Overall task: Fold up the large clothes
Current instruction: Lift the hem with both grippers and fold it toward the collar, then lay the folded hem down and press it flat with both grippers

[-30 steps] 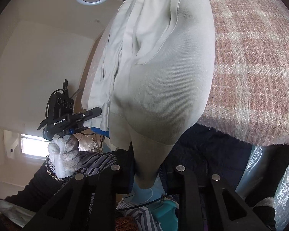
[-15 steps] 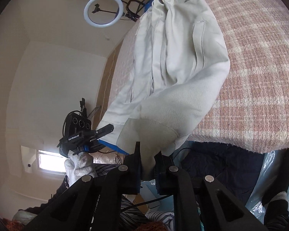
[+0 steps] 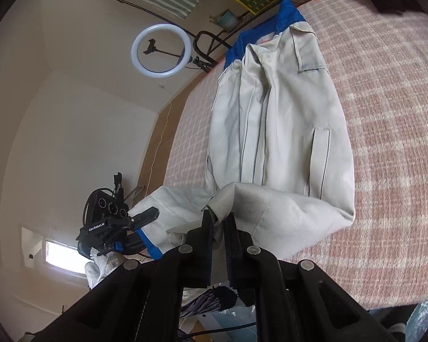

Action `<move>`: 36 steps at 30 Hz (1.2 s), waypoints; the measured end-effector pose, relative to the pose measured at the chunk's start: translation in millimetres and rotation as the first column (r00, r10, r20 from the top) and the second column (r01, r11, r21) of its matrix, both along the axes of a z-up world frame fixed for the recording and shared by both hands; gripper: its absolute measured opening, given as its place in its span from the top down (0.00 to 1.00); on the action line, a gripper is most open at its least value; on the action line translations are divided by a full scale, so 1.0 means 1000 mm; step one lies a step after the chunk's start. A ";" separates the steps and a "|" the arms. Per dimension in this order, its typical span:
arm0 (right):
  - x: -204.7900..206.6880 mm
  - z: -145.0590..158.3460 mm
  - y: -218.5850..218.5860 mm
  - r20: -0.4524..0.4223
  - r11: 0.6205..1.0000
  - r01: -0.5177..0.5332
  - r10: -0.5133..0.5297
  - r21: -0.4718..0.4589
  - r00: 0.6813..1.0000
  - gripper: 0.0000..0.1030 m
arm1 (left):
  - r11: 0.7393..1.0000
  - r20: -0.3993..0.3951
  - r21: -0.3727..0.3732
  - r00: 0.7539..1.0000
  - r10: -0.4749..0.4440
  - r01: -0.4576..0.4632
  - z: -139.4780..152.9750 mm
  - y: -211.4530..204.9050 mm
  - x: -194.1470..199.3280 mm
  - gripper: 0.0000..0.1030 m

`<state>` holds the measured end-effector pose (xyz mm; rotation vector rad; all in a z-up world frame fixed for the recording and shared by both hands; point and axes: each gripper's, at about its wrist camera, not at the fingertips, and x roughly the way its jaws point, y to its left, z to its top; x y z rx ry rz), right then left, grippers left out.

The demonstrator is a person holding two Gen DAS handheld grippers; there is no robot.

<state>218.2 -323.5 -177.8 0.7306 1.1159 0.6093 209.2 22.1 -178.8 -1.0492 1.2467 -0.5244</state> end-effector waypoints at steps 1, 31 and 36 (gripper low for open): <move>0.008 -0.001 0.000 0.003 1.000 0.013 -0.013 -0.007 1.000 0.95 | 1.000 -0.004 -0.002 1.000 0.013 -0.013 -0.001 -0.001 0.007 0.81; 0.129 -0.055 -0.036 -0.061 0.965 0.253 -0.257 -0.063 0.965 0.65 | 0.946 0.199 0.317 0.980 -0.005 -0.060 0.008 0.029 0.126 0.48; 0.097 -0.040 -0.049 0.035 0.992 0.127 -0.126 -0.023 0.991 0.51 | 0.910 0.169 0.382 0.956 -0.241 0.162 -0.024 0.009 0.118 0.48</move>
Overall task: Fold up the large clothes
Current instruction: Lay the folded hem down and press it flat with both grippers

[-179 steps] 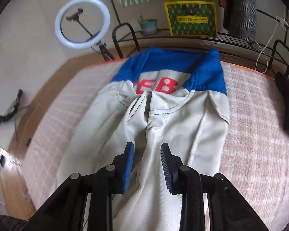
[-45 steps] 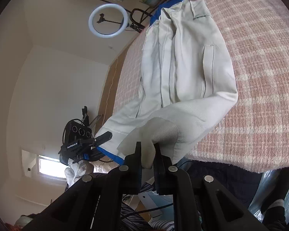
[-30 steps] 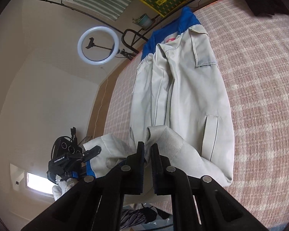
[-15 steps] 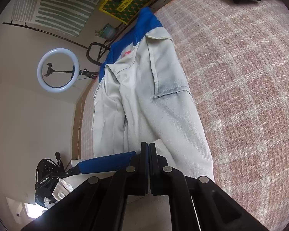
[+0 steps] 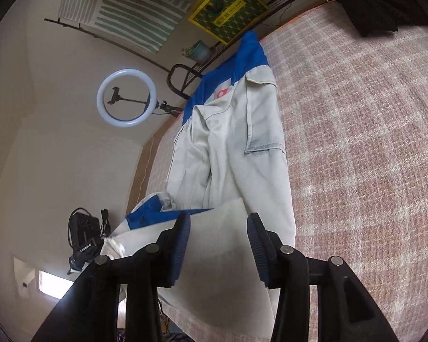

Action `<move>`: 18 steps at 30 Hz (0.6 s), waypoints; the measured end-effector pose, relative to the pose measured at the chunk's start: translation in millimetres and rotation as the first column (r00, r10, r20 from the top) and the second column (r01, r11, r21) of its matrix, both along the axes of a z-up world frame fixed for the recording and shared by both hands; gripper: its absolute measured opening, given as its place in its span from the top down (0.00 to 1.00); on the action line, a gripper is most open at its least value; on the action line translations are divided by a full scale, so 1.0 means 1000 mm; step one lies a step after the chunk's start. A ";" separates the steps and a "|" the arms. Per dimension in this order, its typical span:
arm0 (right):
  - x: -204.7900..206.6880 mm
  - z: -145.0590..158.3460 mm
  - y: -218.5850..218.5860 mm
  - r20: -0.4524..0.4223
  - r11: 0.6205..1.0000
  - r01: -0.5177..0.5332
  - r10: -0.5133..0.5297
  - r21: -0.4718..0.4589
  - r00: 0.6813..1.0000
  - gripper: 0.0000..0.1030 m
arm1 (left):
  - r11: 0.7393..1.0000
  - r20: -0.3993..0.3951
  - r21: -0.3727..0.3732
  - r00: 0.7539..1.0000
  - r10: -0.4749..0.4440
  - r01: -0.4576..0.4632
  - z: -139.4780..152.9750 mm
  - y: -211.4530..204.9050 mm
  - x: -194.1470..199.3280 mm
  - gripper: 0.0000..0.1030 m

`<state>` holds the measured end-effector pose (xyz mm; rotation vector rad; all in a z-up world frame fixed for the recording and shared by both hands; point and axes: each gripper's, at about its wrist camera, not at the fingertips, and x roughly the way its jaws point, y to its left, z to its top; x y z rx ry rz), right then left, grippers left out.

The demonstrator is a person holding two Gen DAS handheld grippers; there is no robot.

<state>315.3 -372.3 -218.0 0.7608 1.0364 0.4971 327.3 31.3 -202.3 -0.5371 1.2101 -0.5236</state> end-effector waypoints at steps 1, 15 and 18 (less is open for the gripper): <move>-0.006 0.000 0.001 0.011 1.000 -0.025 0.025 -0.015 1.000 0.49 | 1.000 -0.013 0.010 1.000 -0.016 0.016 -0.008 -0.003 -0.001 0.48; -0.014 -0.048 0.027 -0.052 0.985 -0.157 0.154 -0.071 0.987 0.37 | 0.999 -0.081 -0.031 0.996 -0.047 0.045 -0.051 -0.029 0.015 0.48; -0.014 -0.049 0.029 -0.045 0.984 -0.169 0.167 -0.049 0.985 0.52 | 0.998 -0.073 -0.030 0.996 -0.052 0.050 -0.050 -0.030 0.017 0.53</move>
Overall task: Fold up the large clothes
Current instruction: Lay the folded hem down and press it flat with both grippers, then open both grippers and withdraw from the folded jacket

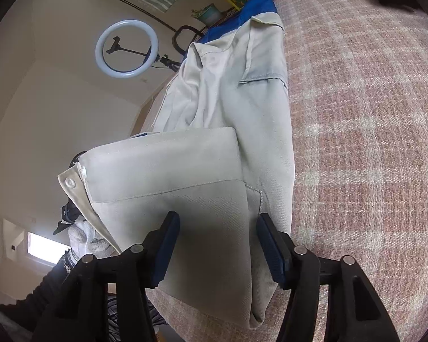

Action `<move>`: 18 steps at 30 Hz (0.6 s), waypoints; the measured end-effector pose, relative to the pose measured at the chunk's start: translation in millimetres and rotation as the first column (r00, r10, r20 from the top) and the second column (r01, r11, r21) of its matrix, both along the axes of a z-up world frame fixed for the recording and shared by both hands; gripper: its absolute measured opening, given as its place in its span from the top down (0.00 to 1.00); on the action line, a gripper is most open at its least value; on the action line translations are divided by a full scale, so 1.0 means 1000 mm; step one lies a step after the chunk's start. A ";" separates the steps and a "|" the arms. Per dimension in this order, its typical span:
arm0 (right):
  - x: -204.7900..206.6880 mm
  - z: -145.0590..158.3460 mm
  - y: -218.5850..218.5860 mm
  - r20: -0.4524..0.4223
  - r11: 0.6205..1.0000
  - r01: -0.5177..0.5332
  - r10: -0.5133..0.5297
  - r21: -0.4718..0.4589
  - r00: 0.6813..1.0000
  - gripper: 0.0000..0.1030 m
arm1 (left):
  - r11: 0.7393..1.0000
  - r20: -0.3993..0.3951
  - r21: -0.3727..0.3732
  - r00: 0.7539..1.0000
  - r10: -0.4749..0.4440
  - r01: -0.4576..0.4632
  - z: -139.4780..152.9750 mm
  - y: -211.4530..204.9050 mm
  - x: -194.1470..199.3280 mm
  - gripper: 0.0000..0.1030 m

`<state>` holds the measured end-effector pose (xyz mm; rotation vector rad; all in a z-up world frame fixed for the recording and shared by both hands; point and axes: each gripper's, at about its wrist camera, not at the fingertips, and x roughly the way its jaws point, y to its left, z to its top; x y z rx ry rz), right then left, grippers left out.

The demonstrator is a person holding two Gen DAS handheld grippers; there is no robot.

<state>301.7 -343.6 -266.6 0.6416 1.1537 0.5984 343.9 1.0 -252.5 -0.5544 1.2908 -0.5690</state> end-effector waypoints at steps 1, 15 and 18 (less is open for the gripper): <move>0.000 0.000 0.001 -0.002 1.000 -0.008 0.008 0.022 1.000 0.65 | 1.000 0.002 0.000 1.000 -0.006 0.006 0.001 -0.001 -0.001 0.62; -0.026 0.071 0.016 0.264 0.984 0.036 0.011 -0.175 0.965 0.95 | 0.989 0.148 0.062 0.981 0.122 -0.132 0.045 0.019 -0.032 0.90; -0.007 0.050 0.013 0.223 0.956 0.108 -0.047 -0.272 0.974 0.97 | 0.972 0.065 0.079 0.975 0.215 -0.219 0.015 0.034 -0.024 0.90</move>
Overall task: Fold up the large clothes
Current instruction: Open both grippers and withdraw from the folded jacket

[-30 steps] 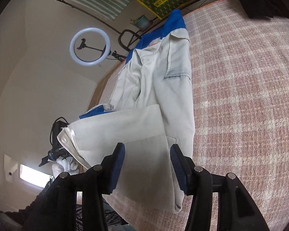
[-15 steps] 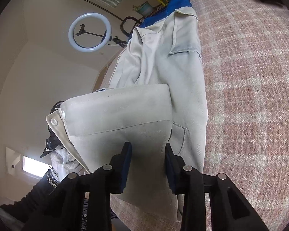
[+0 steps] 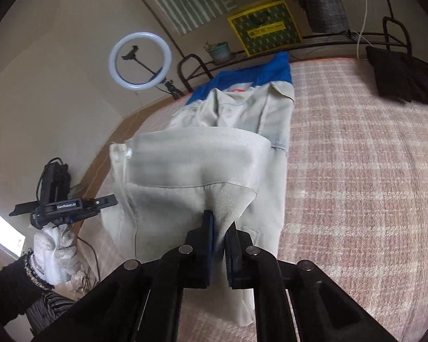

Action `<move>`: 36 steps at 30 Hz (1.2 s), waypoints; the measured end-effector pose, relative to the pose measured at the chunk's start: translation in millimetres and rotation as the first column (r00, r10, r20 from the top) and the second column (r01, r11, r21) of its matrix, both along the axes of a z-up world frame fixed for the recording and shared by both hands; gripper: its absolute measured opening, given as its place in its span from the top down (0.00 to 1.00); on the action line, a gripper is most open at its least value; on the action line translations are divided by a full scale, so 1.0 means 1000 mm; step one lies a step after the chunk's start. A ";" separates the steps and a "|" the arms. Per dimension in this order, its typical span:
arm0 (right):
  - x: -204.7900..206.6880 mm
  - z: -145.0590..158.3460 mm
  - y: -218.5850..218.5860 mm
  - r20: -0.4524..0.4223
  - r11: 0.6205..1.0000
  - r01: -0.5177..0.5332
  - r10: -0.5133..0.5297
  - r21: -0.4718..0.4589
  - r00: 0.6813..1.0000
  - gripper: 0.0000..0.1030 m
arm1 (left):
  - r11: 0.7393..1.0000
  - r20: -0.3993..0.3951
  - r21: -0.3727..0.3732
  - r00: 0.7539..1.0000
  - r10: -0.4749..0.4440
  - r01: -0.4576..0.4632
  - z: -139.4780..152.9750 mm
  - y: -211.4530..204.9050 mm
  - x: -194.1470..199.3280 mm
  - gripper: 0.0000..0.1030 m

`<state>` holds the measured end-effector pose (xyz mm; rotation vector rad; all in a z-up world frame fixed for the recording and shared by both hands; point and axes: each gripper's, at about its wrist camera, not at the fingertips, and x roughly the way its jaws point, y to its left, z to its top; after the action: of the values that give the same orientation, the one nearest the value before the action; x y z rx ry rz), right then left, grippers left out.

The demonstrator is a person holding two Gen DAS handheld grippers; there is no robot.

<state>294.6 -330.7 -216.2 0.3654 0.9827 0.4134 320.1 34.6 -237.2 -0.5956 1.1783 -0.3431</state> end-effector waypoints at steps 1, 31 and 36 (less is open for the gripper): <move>0.006 -0.012 0.001 -0.032 0.999 0.023 -0.023 -0.025 0.999 0.98 | 1.000 -0.032 -0.018 0.999 0.024 -0.024 -0.011 0.001 0.002 0.90; 0.029 0.011 0.042 0.084 0.990 0.000 0.012 -0.144 0.996 0.72 | 0.940 0.095 0.321 0.983 -0.156 0.118 0.011 -0.076 0.027 0.77; 0.052 -0.017 0.059 0.020 0.968 -0.013 0.018 -0.251 1.000 0.77 | 0.948 0.065 0.298 0.988 -0.138 0.113 -0.003 -0.072 0.033 0.80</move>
<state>346.2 -271.4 -233.3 0.1242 1.0029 0.3020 352.7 -37.9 -240.3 -0.2440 1.1603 -0.2912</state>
